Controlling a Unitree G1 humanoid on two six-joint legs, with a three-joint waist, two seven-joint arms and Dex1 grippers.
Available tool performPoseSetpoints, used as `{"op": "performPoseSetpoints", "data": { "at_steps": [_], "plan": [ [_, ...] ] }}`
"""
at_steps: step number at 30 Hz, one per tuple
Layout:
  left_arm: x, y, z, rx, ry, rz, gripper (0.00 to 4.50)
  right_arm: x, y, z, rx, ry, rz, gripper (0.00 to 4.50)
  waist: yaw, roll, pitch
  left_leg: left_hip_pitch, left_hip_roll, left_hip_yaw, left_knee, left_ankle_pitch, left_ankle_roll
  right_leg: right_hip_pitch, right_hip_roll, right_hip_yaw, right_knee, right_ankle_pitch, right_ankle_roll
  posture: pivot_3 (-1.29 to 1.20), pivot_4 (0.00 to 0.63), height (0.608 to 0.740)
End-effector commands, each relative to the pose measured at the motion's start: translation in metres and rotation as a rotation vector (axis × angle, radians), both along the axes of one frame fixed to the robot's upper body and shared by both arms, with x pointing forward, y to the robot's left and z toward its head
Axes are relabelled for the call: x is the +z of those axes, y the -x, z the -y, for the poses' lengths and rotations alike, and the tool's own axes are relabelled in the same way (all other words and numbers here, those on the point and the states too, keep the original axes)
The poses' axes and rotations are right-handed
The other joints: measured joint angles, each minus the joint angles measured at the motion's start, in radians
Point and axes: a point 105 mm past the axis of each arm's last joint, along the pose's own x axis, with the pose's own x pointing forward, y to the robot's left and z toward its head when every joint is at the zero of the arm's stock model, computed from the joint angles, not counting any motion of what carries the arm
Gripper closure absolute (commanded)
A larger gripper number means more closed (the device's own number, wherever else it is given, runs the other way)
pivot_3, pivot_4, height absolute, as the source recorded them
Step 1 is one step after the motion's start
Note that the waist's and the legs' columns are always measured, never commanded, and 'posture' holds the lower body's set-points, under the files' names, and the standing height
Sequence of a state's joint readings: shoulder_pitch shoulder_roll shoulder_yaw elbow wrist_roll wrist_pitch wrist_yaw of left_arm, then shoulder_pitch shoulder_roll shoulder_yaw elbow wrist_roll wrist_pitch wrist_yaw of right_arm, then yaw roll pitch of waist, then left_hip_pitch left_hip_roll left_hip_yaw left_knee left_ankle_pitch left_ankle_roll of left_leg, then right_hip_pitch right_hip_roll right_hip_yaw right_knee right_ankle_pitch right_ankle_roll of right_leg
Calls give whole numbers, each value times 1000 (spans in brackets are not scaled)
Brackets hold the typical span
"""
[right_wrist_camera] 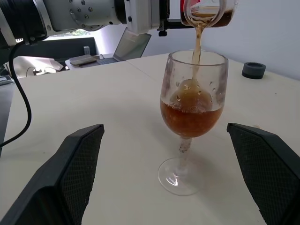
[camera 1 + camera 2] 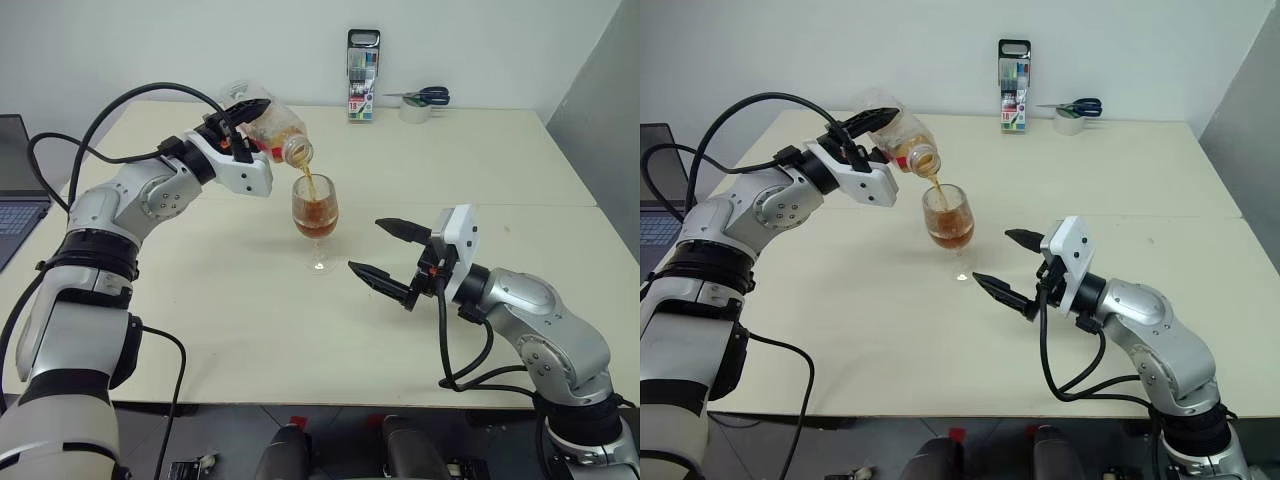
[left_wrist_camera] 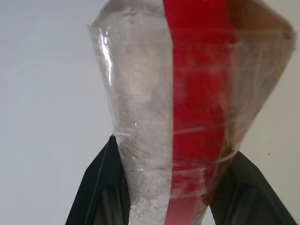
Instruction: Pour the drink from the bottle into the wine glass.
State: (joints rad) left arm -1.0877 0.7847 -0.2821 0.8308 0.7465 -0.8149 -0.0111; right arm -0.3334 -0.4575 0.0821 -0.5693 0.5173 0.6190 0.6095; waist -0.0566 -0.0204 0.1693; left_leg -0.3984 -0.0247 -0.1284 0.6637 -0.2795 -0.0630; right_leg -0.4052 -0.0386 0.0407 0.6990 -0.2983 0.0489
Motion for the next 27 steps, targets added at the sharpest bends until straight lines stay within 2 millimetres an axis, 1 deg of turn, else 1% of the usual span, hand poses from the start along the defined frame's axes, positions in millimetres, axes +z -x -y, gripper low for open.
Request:
{"op": "performPoseSetpoints", "data": {
  "at_steps": [1,5,14,18,20,23,24,25,27],
  "plan": [
    [20,3,3,-13,20,55,2808,10,8,-2,28,-9,51,0,0,0,0,0,0,0,0,0,0,0,0,0,0,0,0,0,150,740],
    [16,0,1,-3,74,12,2808,10,8,-2,25,-7,56,0,0,0,0,0,0,0,0,0,0,0,0,0,0,0,0,0,150,740],
    [1,1,4,-13,197,-98,2808,11,4,-2,-1,-2,87,0,-1,0,0,0,0,0,0,0,0,0,0,0,1,0,0,0,150,740],
    [-10,-4,-3,14,401,-249,2808,16,-4,2,-51,-7,131,0,-1,0,0,0,0,0,1,0,0,0,0,0,1,0,0,0,150,740],
    [-12,-3,-3,12,489,-304,2808,16,-4,3,-51,-1,135,0,-2,0,0,0,0,0,1,0,0,0,0,0,1,0,0,0,150,740],
    [-17,-4,-9,24,653,-395,2808,15,-4,3,-35,8,125,0,-2,0,0,0,0,-2,1,0,-1,0,0,0,1,0,0,0,150,740],
    [-19,-4,-13,33,719,-428,2808,14,-3,2,-25,16,121,0,-2,0,0,0,0,-2,1,0,-1,0,0,0,1,0,0,0,150,740],
    [-23,-4,-20,43,829,-477,2808,14,-1,1,-8,23,108,0,-2,0,0,0,0,-3,1,0,-1,0,0,0,1,0,0,0,150,740],
    [-37,-1,-37,72,1014,-577,2808,15,4,-1,39,23,78,0,-4,0,0,0,1,-3,1,0,-1,0,0,1,1,0,0,0,150,740]
  ]
}}
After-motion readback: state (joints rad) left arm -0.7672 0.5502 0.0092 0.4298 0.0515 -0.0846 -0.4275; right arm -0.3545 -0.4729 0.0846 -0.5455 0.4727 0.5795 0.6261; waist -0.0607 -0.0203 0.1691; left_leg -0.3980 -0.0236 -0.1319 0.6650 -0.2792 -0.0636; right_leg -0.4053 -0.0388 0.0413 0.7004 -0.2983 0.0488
